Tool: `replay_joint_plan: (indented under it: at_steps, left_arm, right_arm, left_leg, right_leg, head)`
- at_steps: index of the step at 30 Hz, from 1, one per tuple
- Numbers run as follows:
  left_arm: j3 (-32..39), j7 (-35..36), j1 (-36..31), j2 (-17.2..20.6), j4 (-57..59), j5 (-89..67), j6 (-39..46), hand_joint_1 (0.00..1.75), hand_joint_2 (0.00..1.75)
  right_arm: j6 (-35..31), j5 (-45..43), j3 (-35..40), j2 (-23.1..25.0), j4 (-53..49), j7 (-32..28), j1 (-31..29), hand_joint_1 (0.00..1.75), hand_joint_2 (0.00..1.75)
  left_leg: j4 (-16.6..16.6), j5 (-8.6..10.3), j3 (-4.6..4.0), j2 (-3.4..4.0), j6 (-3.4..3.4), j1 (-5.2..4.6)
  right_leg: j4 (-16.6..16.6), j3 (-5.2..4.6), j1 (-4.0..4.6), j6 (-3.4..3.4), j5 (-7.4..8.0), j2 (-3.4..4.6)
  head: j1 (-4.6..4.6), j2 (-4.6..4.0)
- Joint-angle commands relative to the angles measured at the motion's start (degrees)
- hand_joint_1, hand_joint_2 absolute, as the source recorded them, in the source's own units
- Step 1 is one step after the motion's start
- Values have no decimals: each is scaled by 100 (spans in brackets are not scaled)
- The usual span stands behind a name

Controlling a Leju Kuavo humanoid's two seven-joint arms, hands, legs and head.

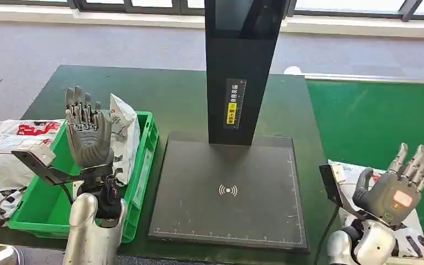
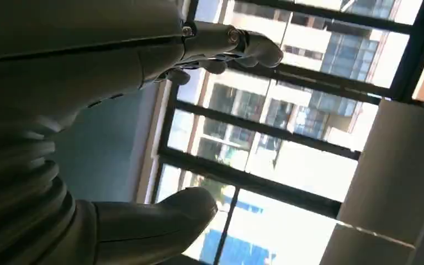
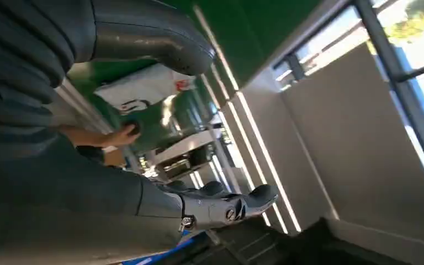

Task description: Moved the parcel from conveyor to table for the left to box.

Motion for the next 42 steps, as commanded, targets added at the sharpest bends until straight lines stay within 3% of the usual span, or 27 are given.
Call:
replay_joint_plan:
  at_steps: [1, 4, 13, 27, 30, 37, 39, 40, 41, 42]
  left_arm:
    - [-389, 146, 147, 160, 2, 395, -360, 0, 175]
    - [-401, 145, 142, 183, 73, 396, -352, 0, 175]
    - [-316, 67, 135, 204, 102, 447, -238, 0, 175]
    - [-248, 56, 156, 195, 31, 481, -220, 0, 175]
    - [-267, 54, 153, 221, 62, 480, -227, 0, 175]
    - [-269, 54, 149, 229, 74, 480, -230, 0, 175]
    - [-268, 46, 109, 251, 187, 374, -58, 0, 175]
    - [-319, 40, 88, 321, 287, 380, -19, 0, 175]
    - [-319, 40, 88, 321, 287, 380, -19, 0, 175]
    - [-344, 40, 85, 335, 296, 380, -12, 0, 175]
  right_arm:
    - [296, -76, -1100, -310, 1763, 435, -580, 0, 175]
    - [473, -229, -1265, -358, 2001, 577, -656, 0, 175]
    - [882, -1545, -1413, -496, 2621, -171, -904, 0, 175]
    - [1070, -1597, -1365, -652, 3152, -173, -1051, 0, 175]
    - [1608, -1877, -1327, -711, 3338, -134, -1097, 0, 175]
    - [1773, -1946, -1304, -743, 3419, -99, -1106, 0, 175]
    - [2073, -1937, -1265, -859, 3681, 116, -1126, 0, 175]
    - [2482, -1604, -1146, -923, 3624, 604, -990, 0, 175]
    - [2482, -1604, -1146, -923, 3624, 604, -990, 10, 175]
    - [2541, -1497, -1146, -914, 3548, 736, -917, 175, 175]
  left_leg:
    - [-14, 2, 19, 1, -1, 3]
    - [-14, 1, 18, 9, -1, 2]
    - [-26, 4, 27, 18, -3, 1]
    - [-16, 1, 18, 16, -4, 1]
    - [-18, 2, 19, 14, -4, 0]
    - [-13, 1, 16, 12, -3, 0]
    - [-12, 1, 14, 12, -3, 1]
    - [-20, 3, 22, 16, -3, 0]
    - [-18, 2, 20, 16, -3, 1]
    - [-20, 4, 21, 8, -3, 0]
  right_leg:
    - [-20, 23, 4, -3, 3, -4]
    - [-17, 18, 4, -4, 4, 2]
    - [-27, 24, 3, -8, 7, 7]
    - [-15, 15, 2, -7, 4, 8]
    - [-17, 16, 2, -9, 3, 6]
    - [-13, 14, 2, -7, 2, 5]
    - [-12, 12, 2, -6, 2, 6]
    - [-20, 19, 2, -8, 5, 7]
    - [-18, 17, 2, -7, 5, 8]
    - [-19, 19, 1, -7, 4, -1]
  head:
    - [0, -2]
    - [0, 0]
    - [-2, 0]
    - [-2, 0]
    - [0, 0]
    - [0, 0]
    - [0, 0]
    - [0, 0]
    - [0, -2]
    - [-2, 0]
